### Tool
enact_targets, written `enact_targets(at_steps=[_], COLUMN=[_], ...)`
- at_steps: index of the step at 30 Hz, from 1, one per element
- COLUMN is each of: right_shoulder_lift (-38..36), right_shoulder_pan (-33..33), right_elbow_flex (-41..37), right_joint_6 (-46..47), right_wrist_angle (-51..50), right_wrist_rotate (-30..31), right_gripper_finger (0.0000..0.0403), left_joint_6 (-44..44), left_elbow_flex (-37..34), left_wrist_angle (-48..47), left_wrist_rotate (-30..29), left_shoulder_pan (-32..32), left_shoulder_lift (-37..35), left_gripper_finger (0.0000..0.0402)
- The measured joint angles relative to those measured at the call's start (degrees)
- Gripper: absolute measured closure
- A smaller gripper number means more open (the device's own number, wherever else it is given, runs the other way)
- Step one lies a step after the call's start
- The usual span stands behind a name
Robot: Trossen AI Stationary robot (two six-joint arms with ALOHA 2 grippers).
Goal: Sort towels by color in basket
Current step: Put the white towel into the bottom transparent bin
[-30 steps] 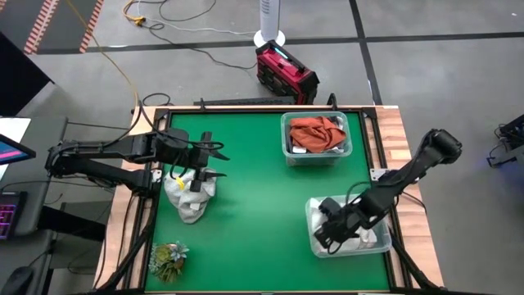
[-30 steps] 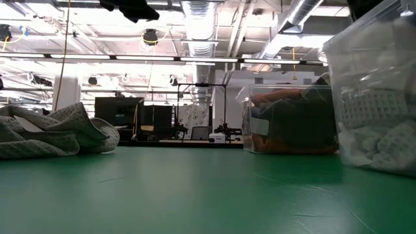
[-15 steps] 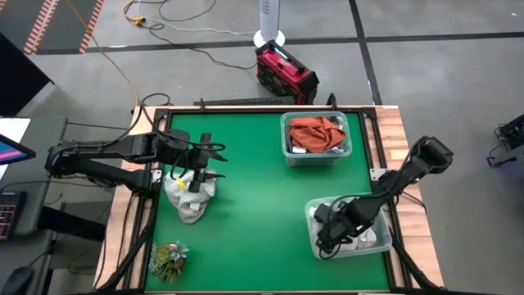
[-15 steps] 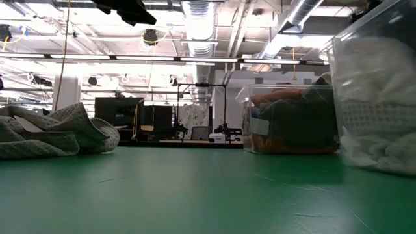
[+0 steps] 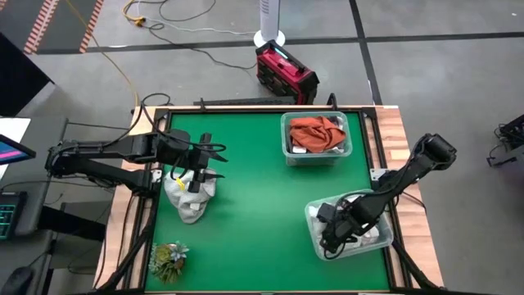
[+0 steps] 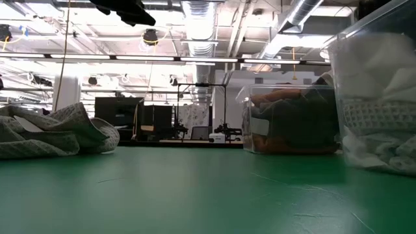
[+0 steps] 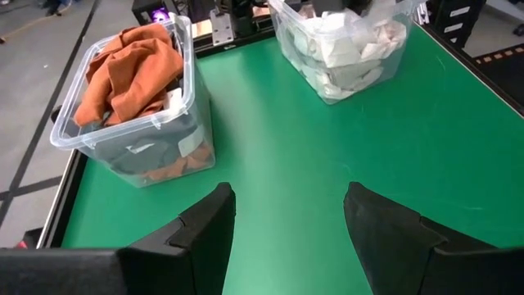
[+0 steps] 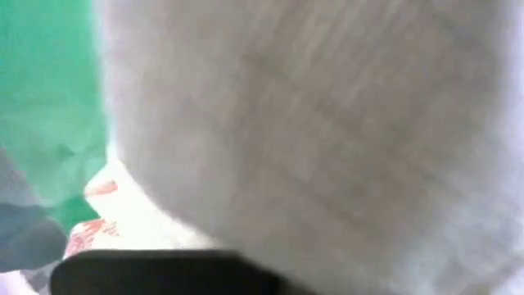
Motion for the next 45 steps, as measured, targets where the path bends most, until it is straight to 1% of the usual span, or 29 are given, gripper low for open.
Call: enact_targets(at_steps=[5,8,11,15,17,20,22,31,33,35,37,42,43,45], right_shoulder_lift=[0.19,-0.11,-1.34,-3.96,-5.98,-9.9,-12.82,-25.65,-27.88,-29.04,-28.99,-25.18,-23.99,-21.13], right_shoulder_pan=[0.2,-0.27,-0.66,-1.08,-2.0,-4.23,-5.46,-10.66,-11.48,-12.68,-13.13,-12.44,-12.24,-12.29], right_elbow_flex=[0.12,0.13,0.13,0.11,0.11,0.11,0.11,0.2,0.22,0.23,0.28,0.3,0.31,0.31], right_joint_6=[-0.02,-0.06,0.0,-0.04,-0.04,0.54,2.14,3.51,2.81,0.49,-4.71,-20.45,-22.11,-24.19], right_wrist_angle=[-2.62,-4.65,-6.56,-6.75,-7.27,-8.61,-8.83,-9.06,-9.01,-7.9,-5.64,-0.39,-0.26,-0.18], right_wrist_rotate=[0.21,-2.8,-4.28,-4.71,-7.54,-14.22,-15.89,-15.81,-13.3,-7.55,-3.16,4.68,6.41,7.26], right_gripper_finger=[0.0328,0.031,0.0277,0.0217,0.0186,0.0154,0.0146,0.0143,0.0143,0.0143,0.0143,0.0143,0.0143,0.0143], left_joint_6=[0.18,0.68,0.68,0.61,0.61,0.63,0.66,0.61,0.59,0.59,0.57,0.52,0.48,0.44], left_elbow_flex=[0.0,0.0,0.0,0.0,0.0,0.0,0.0,0.0,0.0,0.0,0.0,0.0,0.0,0.0], left_wrist_angle=[-0.26,-0.24,-0.24,-0.26,-0.2,-0.02,0.02,0.06,0.03,0.0,-0.02,-0.3,-0.24,-0.3], left_wrist_rotate=[0.0,0.0,0.0,0.0,0.0,0.0,0.0,0.0,0.0,0.0,0.0,0.0,0.0,0.0], left_shoulder_pan=[-0.01,-0.02,0.0,0.0,0.0,0.0,0.0,0.0,0.0,0.0,0.0,0.0,0.0,0.0], left_shoulder_lift=[0.0,0.0,0.0,0.0,0.0,0.0,0.0,0.01,0.0,0.0,0.0,0.0,0.02,0.0], left_gripper_finger=[0.0182,0.0182,0.0182,0.0182,0.0182,0.0182,0.0182,0.0182,0.0182,0.0182,0.0182,0.0182,0.0182,0.0182])
